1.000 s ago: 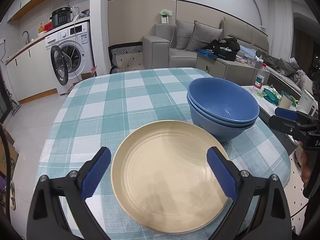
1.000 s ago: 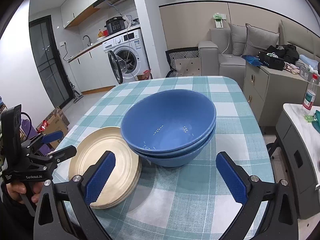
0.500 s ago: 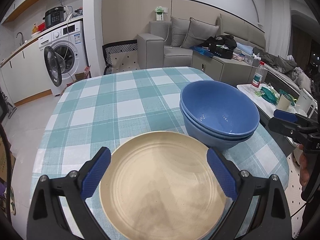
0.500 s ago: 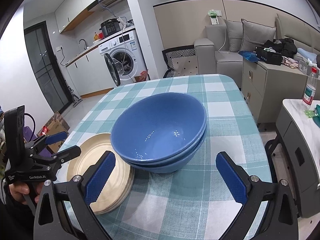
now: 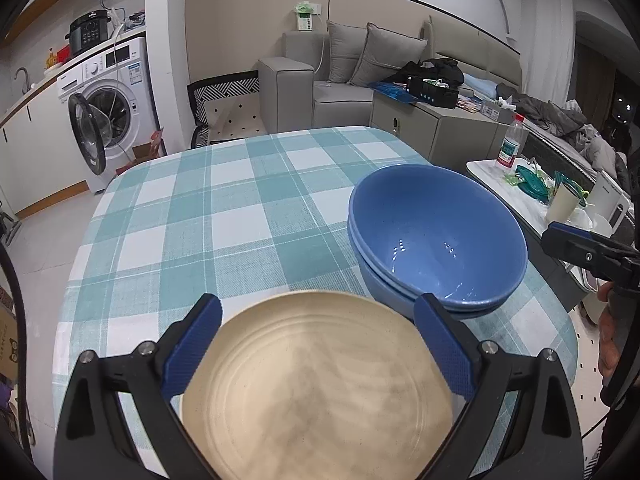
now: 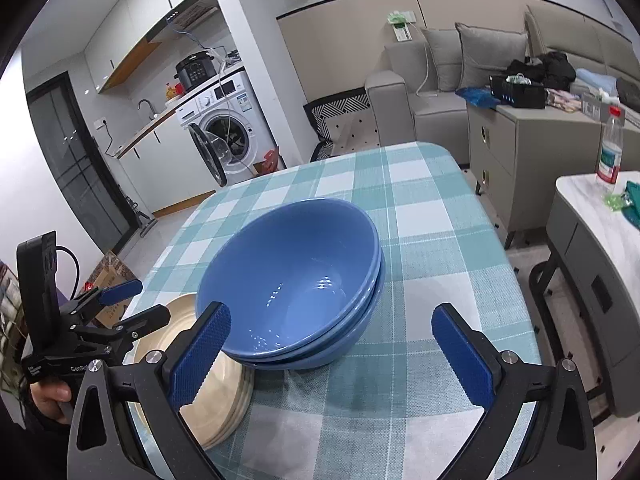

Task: Organize plates and bowls
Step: 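Move both tools to opposite sides of the nested blue bowls' rim, then close both tools on the rim of the nested blue bowls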

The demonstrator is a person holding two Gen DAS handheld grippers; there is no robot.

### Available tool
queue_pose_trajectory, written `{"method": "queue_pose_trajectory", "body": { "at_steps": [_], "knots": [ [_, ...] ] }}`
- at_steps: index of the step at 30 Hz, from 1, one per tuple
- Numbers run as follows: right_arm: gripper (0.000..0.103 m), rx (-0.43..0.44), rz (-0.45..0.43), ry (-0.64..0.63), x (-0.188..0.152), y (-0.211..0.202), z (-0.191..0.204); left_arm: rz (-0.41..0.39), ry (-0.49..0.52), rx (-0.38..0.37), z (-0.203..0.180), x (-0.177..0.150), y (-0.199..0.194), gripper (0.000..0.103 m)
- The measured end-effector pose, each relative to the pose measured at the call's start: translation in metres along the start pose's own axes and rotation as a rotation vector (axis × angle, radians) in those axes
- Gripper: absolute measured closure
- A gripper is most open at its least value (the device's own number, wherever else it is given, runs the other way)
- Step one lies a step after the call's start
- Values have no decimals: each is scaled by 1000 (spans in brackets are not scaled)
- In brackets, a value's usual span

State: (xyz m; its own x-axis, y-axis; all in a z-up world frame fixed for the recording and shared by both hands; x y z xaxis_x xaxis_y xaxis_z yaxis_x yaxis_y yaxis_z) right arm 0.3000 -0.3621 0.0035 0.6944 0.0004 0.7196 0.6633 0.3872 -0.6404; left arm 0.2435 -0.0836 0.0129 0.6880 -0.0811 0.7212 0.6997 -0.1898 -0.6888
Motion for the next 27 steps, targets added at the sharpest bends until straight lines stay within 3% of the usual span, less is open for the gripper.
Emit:
{"method": "queue_pose_trajectory", "body": {
  "at_steps": [9, 20, 27],
  "knots": [
    [1, 7, 31, 66, 5, 19, -11, 15, 9, -23, -3, 20, 21, 6],
    [1, -22, 112, 19, 3, 39, -4, 25, 13, -46, -8, 41, 41, 6],
    [1, -20, 139, 59, 4, 48, -10, 43, 23, -62, -15, 47, 54, 6]
  ]
}}
Point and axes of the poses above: each gripper's, at about its wrist camera, not at the fingertips, and y roughly the way its jaws point, z to its left, x to its top, the point moved 4 cm from there along y, roughly the way its jaws point, and after that the axes turned 1 degree about -x, right-handed, at the moved point
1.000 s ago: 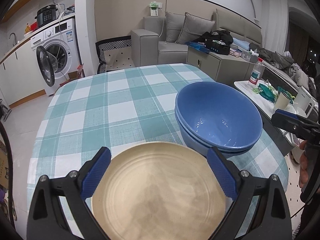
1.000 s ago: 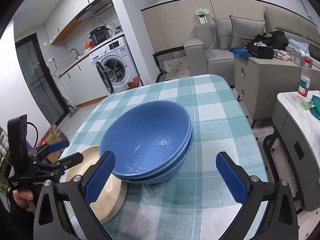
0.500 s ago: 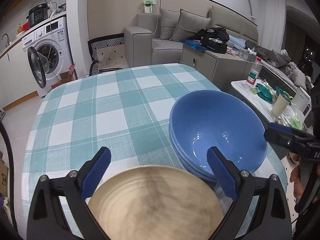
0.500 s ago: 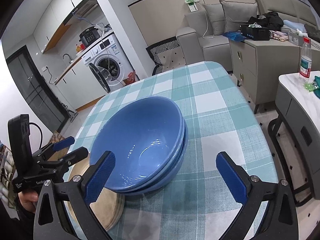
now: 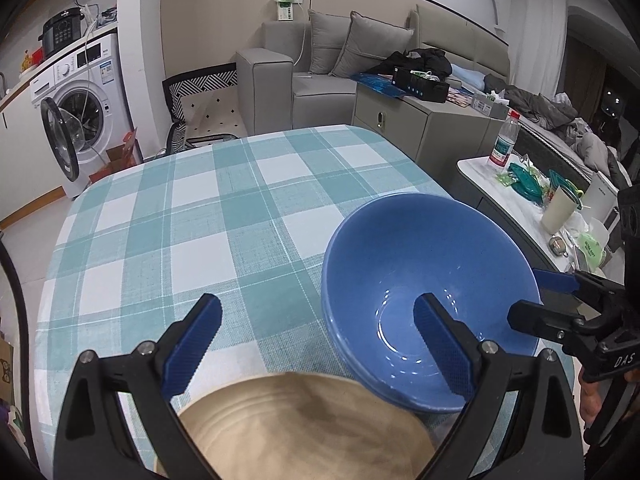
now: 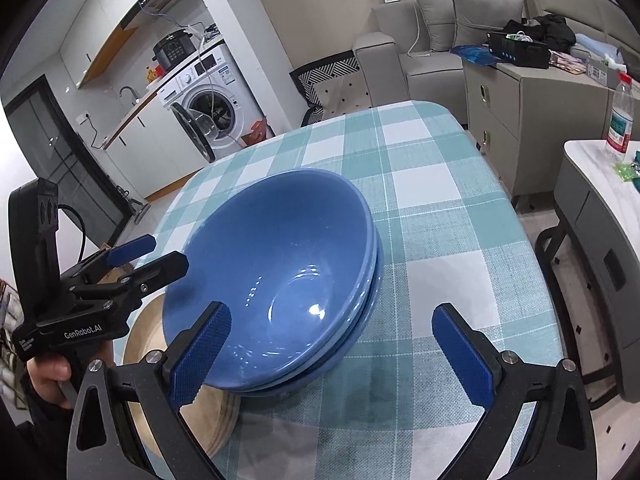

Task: Organize plates and bowls
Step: 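Close both tools on the rim of the nested blue bowls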

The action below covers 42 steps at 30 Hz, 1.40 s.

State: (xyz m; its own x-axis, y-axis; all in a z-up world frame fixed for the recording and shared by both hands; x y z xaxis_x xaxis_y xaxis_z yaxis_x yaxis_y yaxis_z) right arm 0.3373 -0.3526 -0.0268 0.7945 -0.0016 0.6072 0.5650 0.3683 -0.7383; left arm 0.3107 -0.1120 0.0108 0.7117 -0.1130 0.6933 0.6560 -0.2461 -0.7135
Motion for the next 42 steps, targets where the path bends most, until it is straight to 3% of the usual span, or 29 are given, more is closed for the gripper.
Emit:
{"method": "queue_pose_trajectory", "body": {
  "at_steps": [11, 20, 25, 28, 30, 32, 34, 42],
  "knots": [
    [7, -32, 47, 17, 1, 11, -10, 31, -10, -4, -6, 6, 22, 6],
    [8, 7, 64, 25, 0, 17, -16, 53, 12, -12, -16, 7, 33, 6],
    [20, 26, 66, 30, -1, 18, -17, 71, 9, -36, -19, 5, 37, 8],
    [24, 31, 60, 22, -1, 16, -14, 80, 13, -50, -20, 4, 37, 19],
    [27, 33, 59, 16, -1, 16, -12, 87, 8, -50, -20, 3, 37, 20],
    [28, 37, 60, 13, -1, 16, -10, 100, 6, -59, -21, 1, 38, 36],
    [30, 42, 65, 15, -2, 16, -9, 121, 2, -64, -20, -1, 40, 42],
    [31, 49, 79, 15, -4, 20, -3, 162, -24, -90, -15, -8, 42, 57]
  ]
}}
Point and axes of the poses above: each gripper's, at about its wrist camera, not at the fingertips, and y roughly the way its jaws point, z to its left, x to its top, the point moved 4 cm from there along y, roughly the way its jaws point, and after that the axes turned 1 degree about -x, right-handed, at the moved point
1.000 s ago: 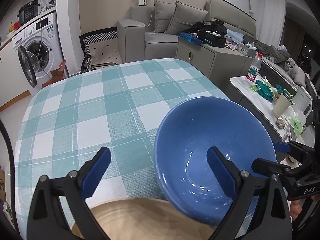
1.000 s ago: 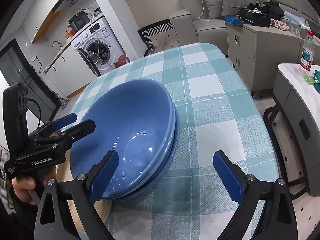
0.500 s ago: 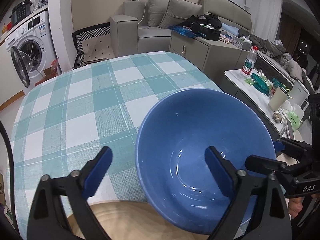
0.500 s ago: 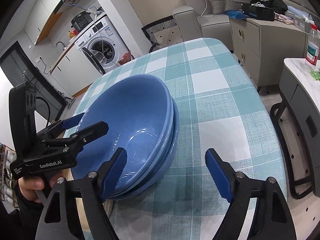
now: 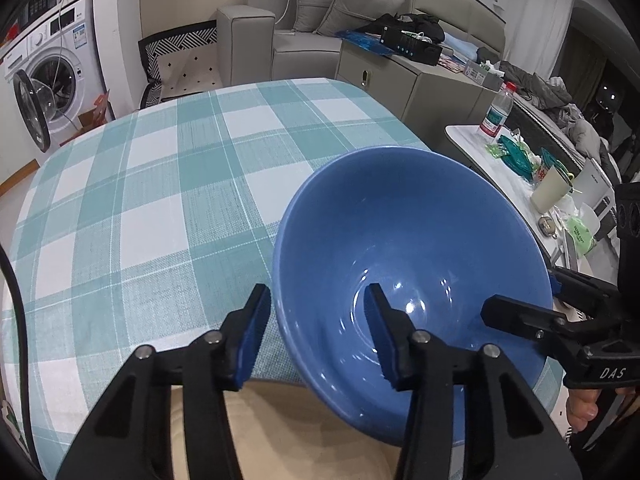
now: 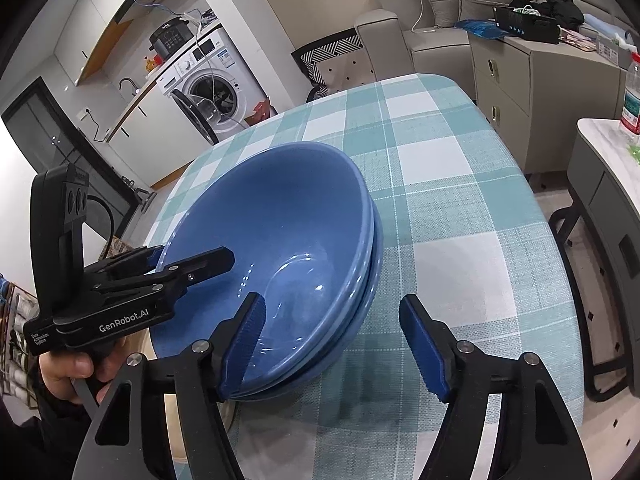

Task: Organize plates and bowls
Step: 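Close both tools on the rim of the nested blue bowls, then lift the nested bowls and carry them over the cream plate stack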

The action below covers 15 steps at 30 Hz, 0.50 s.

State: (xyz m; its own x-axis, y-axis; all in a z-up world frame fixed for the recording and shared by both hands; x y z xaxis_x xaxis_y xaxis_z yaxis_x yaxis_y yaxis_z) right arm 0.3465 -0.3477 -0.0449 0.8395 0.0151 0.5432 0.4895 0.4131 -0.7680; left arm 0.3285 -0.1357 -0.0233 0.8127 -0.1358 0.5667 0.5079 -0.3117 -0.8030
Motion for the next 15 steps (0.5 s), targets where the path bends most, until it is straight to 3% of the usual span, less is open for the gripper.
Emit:
{"method": "queue_pose_trajectory", "body": {
  "at_steps": [15],
  "knots": [
    [45, -22, 10, -13, 0, 9, 9, -3, 12, 1, -1, -1, -6, 68]
  ]
}}
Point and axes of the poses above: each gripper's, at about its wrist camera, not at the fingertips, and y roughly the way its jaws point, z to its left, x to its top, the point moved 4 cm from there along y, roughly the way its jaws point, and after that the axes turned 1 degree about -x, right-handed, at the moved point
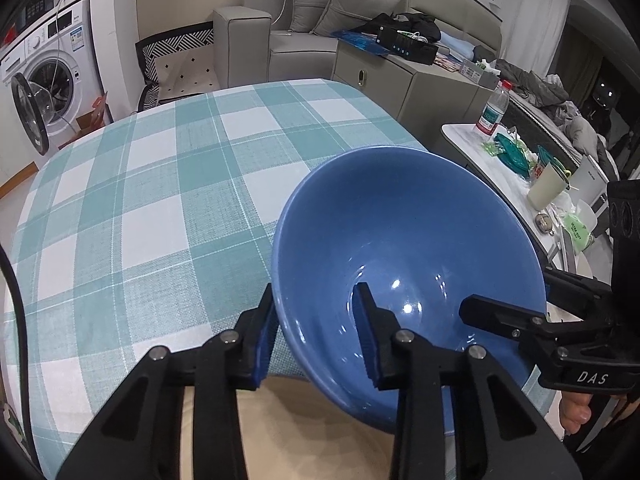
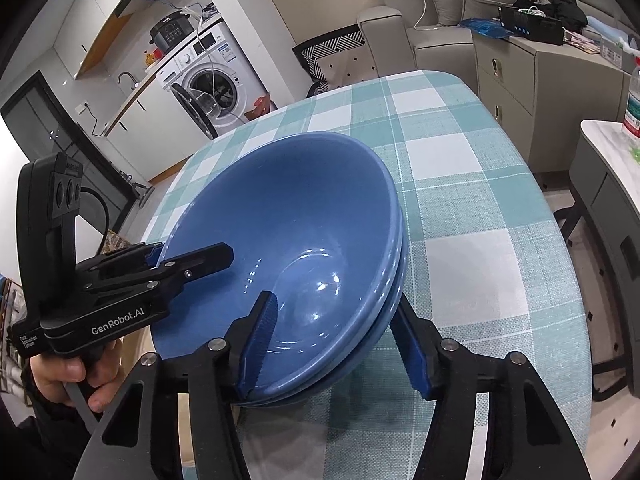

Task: Organize plates and bowls
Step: 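Lift the nested bowls and carry them over the cream plate stack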

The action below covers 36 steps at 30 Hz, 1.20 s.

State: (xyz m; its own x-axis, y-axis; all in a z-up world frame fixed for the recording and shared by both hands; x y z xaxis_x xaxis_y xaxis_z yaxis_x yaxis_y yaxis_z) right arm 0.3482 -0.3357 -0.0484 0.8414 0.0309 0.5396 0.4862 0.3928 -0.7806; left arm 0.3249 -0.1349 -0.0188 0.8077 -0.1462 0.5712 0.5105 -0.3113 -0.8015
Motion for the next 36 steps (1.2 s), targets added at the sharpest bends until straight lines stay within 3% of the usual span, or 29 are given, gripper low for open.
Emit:
{"method": "queue_pose_trajectory", "body": {
  "at_steps": [22, 36],
  "knots": [
    [46, -51, -8, 11, -3, -12, -5, -7, 35, 9, -15, 2, -7, 68],
    [46, -60, -52, -15, -3, -33, 3, -54, 50, 14, -24, 3, -30, 68]
  ]
}}
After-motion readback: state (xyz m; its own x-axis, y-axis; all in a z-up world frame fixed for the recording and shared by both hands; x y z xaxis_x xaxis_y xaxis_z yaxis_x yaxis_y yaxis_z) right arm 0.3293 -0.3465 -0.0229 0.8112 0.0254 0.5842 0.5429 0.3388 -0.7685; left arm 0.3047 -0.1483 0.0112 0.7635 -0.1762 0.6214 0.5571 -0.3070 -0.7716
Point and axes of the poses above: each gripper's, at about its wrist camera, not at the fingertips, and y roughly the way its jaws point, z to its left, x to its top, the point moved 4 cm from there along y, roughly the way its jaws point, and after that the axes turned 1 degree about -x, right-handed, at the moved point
